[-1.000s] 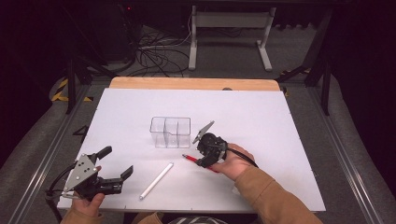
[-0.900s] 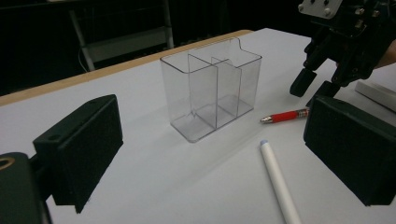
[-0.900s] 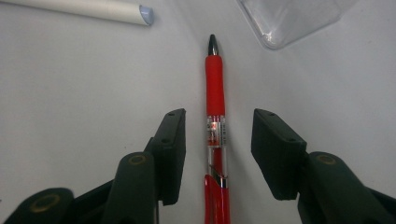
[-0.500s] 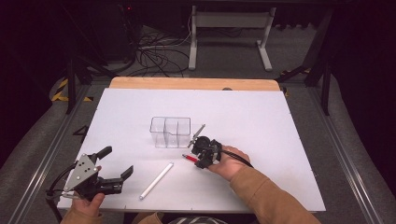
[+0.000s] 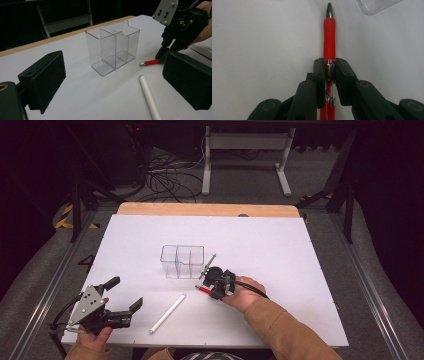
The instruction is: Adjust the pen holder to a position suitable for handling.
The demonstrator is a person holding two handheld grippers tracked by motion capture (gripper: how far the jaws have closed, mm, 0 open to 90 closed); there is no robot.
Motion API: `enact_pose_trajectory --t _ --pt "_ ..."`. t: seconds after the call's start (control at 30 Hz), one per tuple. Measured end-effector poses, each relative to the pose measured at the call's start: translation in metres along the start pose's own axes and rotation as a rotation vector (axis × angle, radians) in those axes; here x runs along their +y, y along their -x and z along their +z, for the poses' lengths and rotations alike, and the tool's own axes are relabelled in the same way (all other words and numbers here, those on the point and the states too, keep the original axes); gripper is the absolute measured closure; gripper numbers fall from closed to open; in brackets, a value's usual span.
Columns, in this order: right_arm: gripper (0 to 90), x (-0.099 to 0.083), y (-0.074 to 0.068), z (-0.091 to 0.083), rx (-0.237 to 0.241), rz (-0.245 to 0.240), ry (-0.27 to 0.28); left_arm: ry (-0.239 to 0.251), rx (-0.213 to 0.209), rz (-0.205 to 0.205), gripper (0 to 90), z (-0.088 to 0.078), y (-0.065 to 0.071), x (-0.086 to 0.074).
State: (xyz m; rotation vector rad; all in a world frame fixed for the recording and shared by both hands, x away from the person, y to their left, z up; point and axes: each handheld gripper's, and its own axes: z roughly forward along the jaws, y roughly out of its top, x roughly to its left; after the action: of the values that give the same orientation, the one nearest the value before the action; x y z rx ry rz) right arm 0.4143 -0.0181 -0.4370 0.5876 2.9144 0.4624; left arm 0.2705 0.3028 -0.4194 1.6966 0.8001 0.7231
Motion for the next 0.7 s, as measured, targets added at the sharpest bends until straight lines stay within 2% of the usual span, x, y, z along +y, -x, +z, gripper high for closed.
enact_pose_trajectory --t 0.7 --pt "79.7 0.0002 -0.0016 -0.0027 -0.013 -0.016 0.009 0.002 -0.001 -0.005 5.5 0.0005 -0.0004 -0.0001"
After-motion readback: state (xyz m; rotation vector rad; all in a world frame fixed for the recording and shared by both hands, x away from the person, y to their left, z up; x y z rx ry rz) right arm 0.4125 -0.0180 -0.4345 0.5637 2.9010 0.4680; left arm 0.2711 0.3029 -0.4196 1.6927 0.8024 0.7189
